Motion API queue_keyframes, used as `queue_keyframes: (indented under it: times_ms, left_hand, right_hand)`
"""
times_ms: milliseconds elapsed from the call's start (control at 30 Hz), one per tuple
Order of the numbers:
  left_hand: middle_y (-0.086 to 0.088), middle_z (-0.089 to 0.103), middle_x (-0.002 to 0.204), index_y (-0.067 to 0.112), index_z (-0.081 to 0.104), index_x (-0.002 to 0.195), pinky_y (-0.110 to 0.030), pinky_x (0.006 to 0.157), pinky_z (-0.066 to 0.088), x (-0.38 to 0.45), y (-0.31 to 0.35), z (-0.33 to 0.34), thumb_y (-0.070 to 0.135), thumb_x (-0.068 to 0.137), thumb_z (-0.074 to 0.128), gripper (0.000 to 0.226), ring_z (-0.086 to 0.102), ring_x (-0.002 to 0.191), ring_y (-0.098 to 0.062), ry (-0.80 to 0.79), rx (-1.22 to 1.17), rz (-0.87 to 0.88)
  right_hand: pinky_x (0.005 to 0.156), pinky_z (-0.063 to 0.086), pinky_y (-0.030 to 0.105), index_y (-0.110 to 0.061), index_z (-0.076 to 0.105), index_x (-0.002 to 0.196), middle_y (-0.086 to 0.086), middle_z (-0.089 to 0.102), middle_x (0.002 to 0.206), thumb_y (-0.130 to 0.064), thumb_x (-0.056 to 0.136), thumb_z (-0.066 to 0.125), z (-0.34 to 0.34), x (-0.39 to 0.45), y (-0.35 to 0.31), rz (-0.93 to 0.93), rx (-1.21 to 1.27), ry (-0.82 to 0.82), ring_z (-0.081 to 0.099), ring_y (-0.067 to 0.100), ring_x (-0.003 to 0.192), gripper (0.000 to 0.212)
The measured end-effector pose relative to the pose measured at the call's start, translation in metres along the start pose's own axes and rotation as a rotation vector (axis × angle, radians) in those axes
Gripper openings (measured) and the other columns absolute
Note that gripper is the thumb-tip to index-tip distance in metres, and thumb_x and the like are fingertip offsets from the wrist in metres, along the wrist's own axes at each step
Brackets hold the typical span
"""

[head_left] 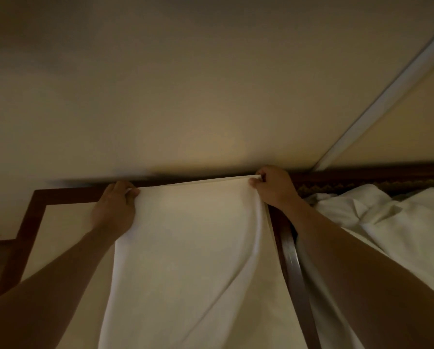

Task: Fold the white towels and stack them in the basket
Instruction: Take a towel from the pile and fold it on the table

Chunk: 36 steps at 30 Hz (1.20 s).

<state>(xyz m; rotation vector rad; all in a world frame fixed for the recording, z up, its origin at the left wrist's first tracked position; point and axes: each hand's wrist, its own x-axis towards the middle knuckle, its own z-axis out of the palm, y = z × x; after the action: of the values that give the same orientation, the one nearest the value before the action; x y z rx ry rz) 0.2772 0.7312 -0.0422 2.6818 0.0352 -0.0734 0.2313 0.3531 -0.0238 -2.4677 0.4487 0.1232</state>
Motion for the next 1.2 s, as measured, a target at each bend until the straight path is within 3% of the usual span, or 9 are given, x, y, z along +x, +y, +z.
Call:
queue_keyframes:
  times_ms: [167,400,500,600,667,767,900,1067,1200]
  left_hand:
    - [-0.011,0.059,0.116,0.020,0.058,0.105,-0.041,0.076,0.041,0.001,0.001,-0.001,0.031,0.104,0.048,0.015,0.057,0.104,-0.041,0.007,0.032,0.016]
    - [-0.010,0.057,0.125,0.021,0.059,0.113,-0.046,0.081,0.046,0.002,0.002,-0.004,0.034,0.104,0.046,0.021,0.057,0.109,-0.042,-0.016,0.080,0.015]
    - [-0.010,0.059,0.124,0.022,0.059,0.114,-0.046,0.083,0.047,0.003,0.001,-0.005,0.039,0.102,0.049,0.022,0.057,0.111,-0.041,-0.018,0.052,0.007]
    - [-0.011,0.063,0.114,0.020,0.054,0.119,-0.040,0.078,0.044,0.002,0.003,-0.008,0.044,0.099,0.056,0.031,0.059,0.106,-0.038,-0.018,-0.098,-0.090]
    - [-0.011,0.061,0.111,0.020,0.052,0.121,-0.040,0.078,0.043,-0.005,0.003,-0.008,0.043,0.098,0.058,0.034,0.059,0.102,-0.038,0.010,-0.178,-0.085]
    - [-0.015,0.052,0.129,0.024,0.048,0.138,-0.046,0.090,0.046,-0.016,0.001,-0.005,0.040,0.100,0.056,0.042,0.054,0.113,-0.039,0.002,-0.123,-0.035]
    - [-0.012,0.041,0.143,0.030,0.052,0.141,-0.049,0.099,0.044,-0.014,0.005,0.000,0.039,0.103,0.051,0.040,0.052,0.121,-0.040,-0.027,-0.048,-0.031]
    - [-0.009,0.044,0.138,0.030,0.058,0.130,-0.046,0.087,0.046,-0.017,0.004,0.006,0.040,0.103,0.049,0.031,0.056,0.108,-0.040,0.020,-0.024,-0.058]
    - [-0.009,0.044,0.137,0.031,0.057,0.129,-0.045,0.084,0.046,-0.018,0.005,0.006,0.042,0.103,0.047,0.030,0.056,0.108,-0.040,0.033,-0.012,-0.063]
  right_hand:
    - [0.083,0.043,0.039,-0.009,0.054,0.100,0.019,0.062,0.112,-0.026,0.103,0.050,0.003,0.000,-0.013,0.042,-0.068,0.021,0.057,0.040,0.108,0.017]
    - [0.071,0.045,0.037,-0.003,0.055,0.113,0.020,0.066,0.106,-0.010,0.099,0.046,0.011,0.001,-0.020,-0.042,-0.300,0.039,0.065,0.041,0.095,0.018]
    - [0.073,0.053,0.041,-0.002,0.048,0.127,0.021,0.067,0.110,-0.021,0.104,0.041,0.014,-0.004,-0.023,-0.051,-0.403,0.058,0.067,0.042,0.095,0.031]
    - [0.078,0.052,0.045,0.001,0.040,0.137,0.025,0.055,0.127,-0.037,0.104,0.044,0.011,-0.012,-0.022,-0.007,-0.329,0.126,0.061,0.046,0.104,0.050]
    - [0.082,0.052,0.045,0.000,0.047,0.128,0.022,0.054,0.123,-0.046,0.101,0.049,0.009,-0.019,-0.018,-0.022,-0.304,0.175,0.059,0.042,0.105,0.053]
    - [0.095,0.046,0.041,-0.003,0.061,0.113,0.016,0.060,0.117,-0.049,0.099,0.055,0.009,-0.028,-0.017,-0.008,-0.238,0.074,0.057,0.034,0.111,0.049]
    - [0.079,0.046,0.035,-0.011,0.061,0.090,0.008,0.063,0.100,-0.031,0.099,0.058,0.009,-0.027,-0.022,0.017,-0.095,0.074,0.060,0.030,0.101,0.022]
    - [0.077,0.046,0.035,-0.005,0.057,0.106,0.014,0.064,0.106,-0.029,0.097,0.062,0.002,-0.020,-0.026,0.078,-0.017,0.102,0.061,0.033,0.102,0.026]
    - [0.075,0.047,0.033,-0.007,0.060,0.100,0.014,0.067,0.101,-0.019,0.095,0.061,0.006,-0.017,-0.026,0.084,-0.024,0.119,0.063,0.033,0.097,0.013]
